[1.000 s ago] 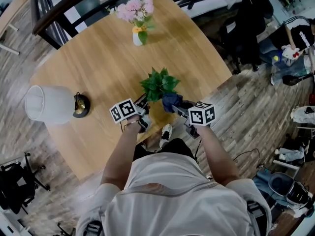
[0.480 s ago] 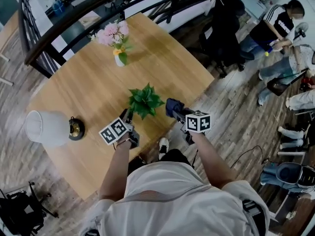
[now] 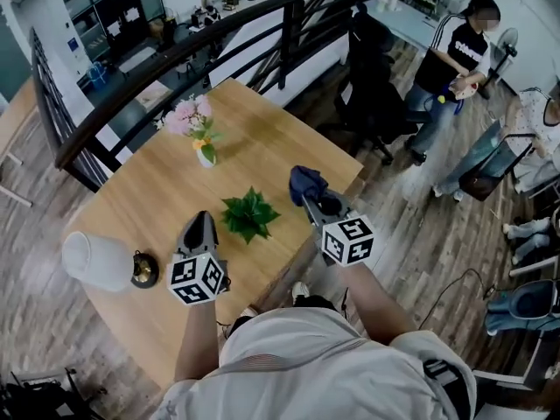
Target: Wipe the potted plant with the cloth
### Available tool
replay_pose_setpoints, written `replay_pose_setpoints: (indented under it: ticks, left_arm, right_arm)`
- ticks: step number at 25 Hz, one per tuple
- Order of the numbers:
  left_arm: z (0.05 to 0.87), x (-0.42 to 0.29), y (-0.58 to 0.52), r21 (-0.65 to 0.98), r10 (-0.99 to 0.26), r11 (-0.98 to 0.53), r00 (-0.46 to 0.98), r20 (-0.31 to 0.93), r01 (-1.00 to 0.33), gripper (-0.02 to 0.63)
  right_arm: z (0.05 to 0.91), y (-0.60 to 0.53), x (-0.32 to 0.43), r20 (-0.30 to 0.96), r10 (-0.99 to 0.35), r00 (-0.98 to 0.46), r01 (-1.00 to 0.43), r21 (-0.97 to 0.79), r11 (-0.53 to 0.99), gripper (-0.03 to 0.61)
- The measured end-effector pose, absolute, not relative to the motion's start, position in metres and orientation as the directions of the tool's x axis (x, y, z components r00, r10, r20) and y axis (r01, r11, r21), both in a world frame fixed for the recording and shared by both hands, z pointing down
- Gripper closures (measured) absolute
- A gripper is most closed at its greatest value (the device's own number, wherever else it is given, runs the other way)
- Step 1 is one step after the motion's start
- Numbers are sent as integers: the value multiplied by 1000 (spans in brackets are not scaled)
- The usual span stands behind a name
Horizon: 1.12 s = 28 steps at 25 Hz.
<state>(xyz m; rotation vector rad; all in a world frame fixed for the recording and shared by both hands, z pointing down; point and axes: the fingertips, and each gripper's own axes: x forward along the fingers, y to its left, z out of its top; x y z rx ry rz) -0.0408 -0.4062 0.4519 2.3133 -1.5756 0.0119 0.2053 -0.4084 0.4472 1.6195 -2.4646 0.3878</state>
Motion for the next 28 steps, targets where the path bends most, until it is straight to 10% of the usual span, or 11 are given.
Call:
replay_pose_setpoints:
  ticks: [9,28]
  left_arm:
    - [345,-13,-399,170,-883,-462,469,-3,-870,586]
    - [344,-3,-392,180,-865,-494,502,-2,-850,586]
  right_arm:
    - [340,-388,205,74,-938,-339,-938,54,343,446]
    - [345,-383,205,94,-931,-353,-932,52,359,446]
